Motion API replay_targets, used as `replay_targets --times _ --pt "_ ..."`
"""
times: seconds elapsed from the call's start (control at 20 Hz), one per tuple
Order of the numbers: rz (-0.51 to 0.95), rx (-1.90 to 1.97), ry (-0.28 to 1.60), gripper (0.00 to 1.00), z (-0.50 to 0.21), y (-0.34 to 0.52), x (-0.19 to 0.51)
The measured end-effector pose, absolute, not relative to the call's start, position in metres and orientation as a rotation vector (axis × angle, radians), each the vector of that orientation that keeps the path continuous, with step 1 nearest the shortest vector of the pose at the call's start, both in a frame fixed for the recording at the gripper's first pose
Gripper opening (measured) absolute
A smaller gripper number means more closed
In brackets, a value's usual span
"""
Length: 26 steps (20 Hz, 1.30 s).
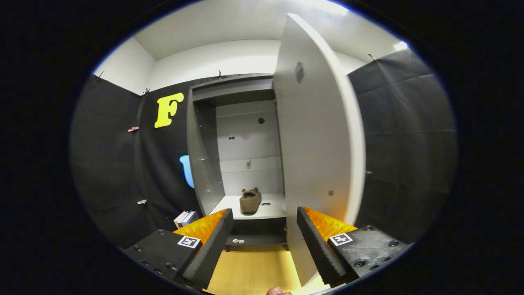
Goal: Open the shoe cabinet door, grab the shoes and put them into the shoe cabinet, then close the shoe cabinet door.
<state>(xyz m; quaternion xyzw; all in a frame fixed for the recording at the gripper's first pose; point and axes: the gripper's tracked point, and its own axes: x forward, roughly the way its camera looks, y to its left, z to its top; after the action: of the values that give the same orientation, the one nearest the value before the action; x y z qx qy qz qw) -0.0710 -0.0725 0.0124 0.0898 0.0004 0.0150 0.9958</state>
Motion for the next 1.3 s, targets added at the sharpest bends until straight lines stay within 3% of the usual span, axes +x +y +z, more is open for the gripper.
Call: replay_targets --times 0.35,0.7,1.3 --pt "0.001 0.101 0.011 0.98 0.015 -0.116 -0.104" --pt "-0.239 0.149 0.039 0.98 0.001 -0.235 -0.084" --pt "-0.211 0.178 0.125 0.97 -0.029 -0.242 -0.034"
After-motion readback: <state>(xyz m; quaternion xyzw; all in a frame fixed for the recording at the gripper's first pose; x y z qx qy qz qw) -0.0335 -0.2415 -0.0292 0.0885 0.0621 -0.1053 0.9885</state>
